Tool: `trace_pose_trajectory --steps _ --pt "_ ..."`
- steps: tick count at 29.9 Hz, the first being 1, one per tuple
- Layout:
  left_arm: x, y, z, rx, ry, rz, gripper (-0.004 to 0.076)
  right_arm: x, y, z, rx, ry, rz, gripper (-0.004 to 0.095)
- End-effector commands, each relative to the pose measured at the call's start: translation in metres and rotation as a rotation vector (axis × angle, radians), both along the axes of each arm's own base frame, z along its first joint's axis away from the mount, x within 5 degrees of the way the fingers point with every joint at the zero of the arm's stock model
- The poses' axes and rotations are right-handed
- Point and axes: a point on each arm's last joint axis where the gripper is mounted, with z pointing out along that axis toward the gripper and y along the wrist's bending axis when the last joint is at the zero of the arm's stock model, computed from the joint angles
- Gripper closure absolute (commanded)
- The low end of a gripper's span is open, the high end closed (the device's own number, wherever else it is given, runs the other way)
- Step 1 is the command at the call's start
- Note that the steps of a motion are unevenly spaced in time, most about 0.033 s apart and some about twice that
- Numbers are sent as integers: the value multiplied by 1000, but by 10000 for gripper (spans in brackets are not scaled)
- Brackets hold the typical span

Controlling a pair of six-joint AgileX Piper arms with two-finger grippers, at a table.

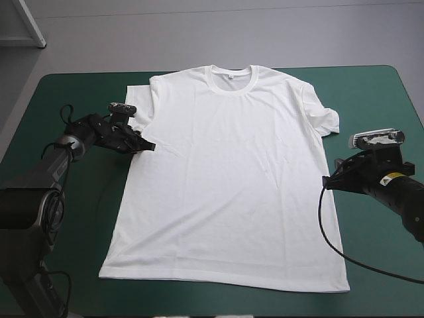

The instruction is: Fold the cloth

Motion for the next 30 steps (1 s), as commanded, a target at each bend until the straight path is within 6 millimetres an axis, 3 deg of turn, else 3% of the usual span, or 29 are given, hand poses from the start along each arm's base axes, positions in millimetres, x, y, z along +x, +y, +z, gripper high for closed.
trace_pose_trajectory --steps 1,6,14,21,30 --pt "-7 -5 7 -22 49 -22 705 2 -2 19 -5 -116 -17 537" --pt "-8 -5 7 -23 52 -23 705 16 -2 12 -36 -30 -1 532" --pt "-10 -6 6 -24 81 -43 705 100 1 5 -65 90 26 509" --pt "-12 -7 6 -26 95 -46 705 161 3 -53 -91 243 37 501" --pt "-11 -6 6 -25 92 -45 705 192 1 -92 -97 244 8 486"
